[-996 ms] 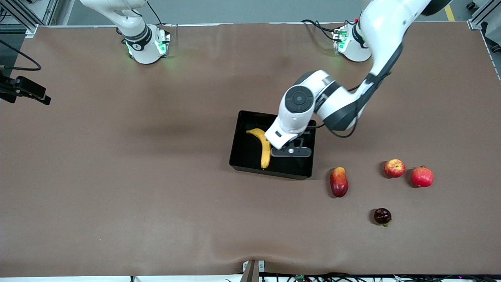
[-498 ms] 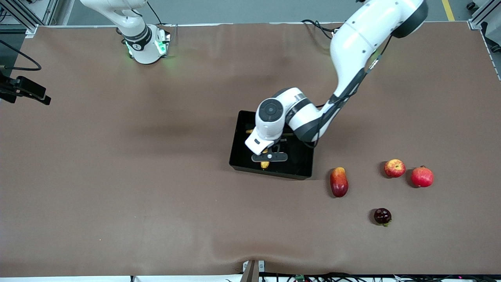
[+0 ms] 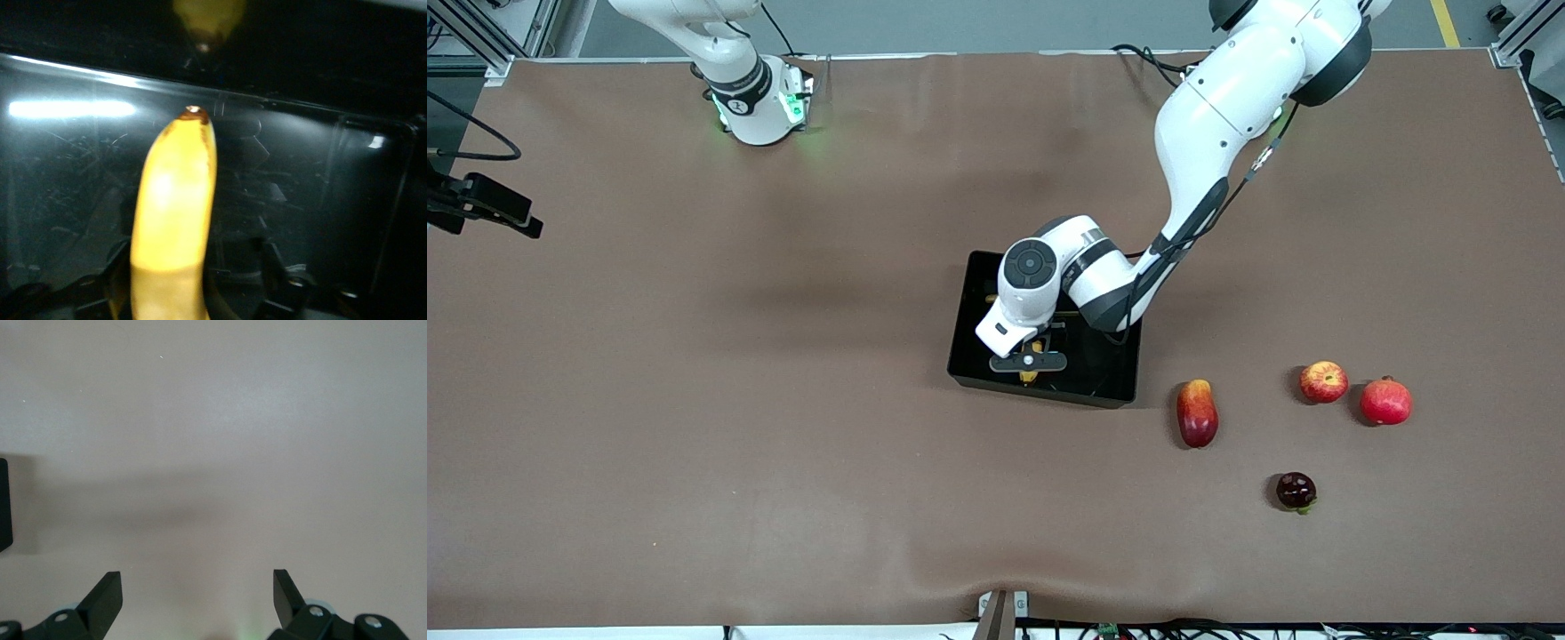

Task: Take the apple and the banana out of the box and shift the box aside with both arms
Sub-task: 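Lift the banana out while the right gripper reaches toward the box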

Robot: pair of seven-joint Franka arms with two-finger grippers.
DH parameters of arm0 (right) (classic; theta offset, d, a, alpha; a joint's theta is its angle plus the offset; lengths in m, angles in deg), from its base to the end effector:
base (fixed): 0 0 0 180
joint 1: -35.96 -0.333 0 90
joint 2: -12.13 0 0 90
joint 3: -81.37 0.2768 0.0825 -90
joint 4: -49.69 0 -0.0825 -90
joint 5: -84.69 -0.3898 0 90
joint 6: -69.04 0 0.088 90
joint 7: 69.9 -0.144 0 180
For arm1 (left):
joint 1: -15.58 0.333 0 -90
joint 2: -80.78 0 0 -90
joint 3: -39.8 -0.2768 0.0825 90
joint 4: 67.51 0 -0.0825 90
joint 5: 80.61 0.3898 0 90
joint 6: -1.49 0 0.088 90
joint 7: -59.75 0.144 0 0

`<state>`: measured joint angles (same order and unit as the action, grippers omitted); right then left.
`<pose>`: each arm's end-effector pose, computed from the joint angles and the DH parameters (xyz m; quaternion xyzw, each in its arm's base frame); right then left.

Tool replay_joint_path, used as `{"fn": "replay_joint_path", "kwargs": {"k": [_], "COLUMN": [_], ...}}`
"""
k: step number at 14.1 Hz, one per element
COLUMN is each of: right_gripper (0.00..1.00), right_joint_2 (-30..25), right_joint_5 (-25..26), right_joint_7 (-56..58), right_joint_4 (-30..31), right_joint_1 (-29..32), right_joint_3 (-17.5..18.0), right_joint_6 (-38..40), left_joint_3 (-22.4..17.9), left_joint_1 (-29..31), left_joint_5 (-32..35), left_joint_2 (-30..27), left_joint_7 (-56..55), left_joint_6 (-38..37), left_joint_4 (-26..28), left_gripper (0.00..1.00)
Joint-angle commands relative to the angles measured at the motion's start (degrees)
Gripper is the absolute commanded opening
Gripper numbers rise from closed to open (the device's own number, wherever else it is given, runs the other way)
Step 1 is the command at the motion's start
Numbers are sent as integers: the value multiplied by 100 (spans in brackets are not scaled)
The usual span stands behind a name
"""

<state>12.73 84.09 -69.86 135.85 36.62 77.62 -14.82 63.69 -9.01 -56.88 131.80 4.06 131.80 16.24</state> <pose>0.5490 -0.0406 0.5651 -0.9990 0.0377 0.0251 0.0059 0.4967 -0.4845 0.1148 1.0000 -0.0014 0.0010 0.0063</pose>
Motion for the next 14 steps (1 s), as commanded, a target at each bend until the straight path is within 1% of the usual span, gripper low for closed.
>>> {"fn": "replay_joint_path", "kwargs": {"k": [1,4,6,9,11,13,14], "right_gripper": [100,100,100,100,100,100,100], "right_joint_2": [19,19,37,238,449,738,870], "right_joint_5": [-19,-28,-19,-19,-19,7,16], "right_joint_7": [5,31,14,-12,-30,-21,-30], "right_joint_4": [-72,-72,-72,-72,-81,-90,-116], "right_joint_1": [57,48,-65,-504,-777,-1040,-1181], "right_joint_3": [59,68,94,95,95,95,95], "right_joint_6": [71,308,317,309,265,238,247], "left_joint_3": [-33,-33,-33,-16,45,98,125], "left_joint_1": [-116,-90,-20,94,313,629,892], "left_joint_5": [123,132,167,149,53,-419,-648], "left_joint_2": [22,-179,-434,-1039,-1444,-1830,-2041], "left_joint_7": [-74,-65,-56,32,294,802,1179], "left_joint_6": [-6,-67,-94,-584,-909,-1147,-1322], "left_joint_4": [-165,-174,-165,-157,-130,-104,-78], "left_gripper": [0,0,0,0,0,0,0]}}
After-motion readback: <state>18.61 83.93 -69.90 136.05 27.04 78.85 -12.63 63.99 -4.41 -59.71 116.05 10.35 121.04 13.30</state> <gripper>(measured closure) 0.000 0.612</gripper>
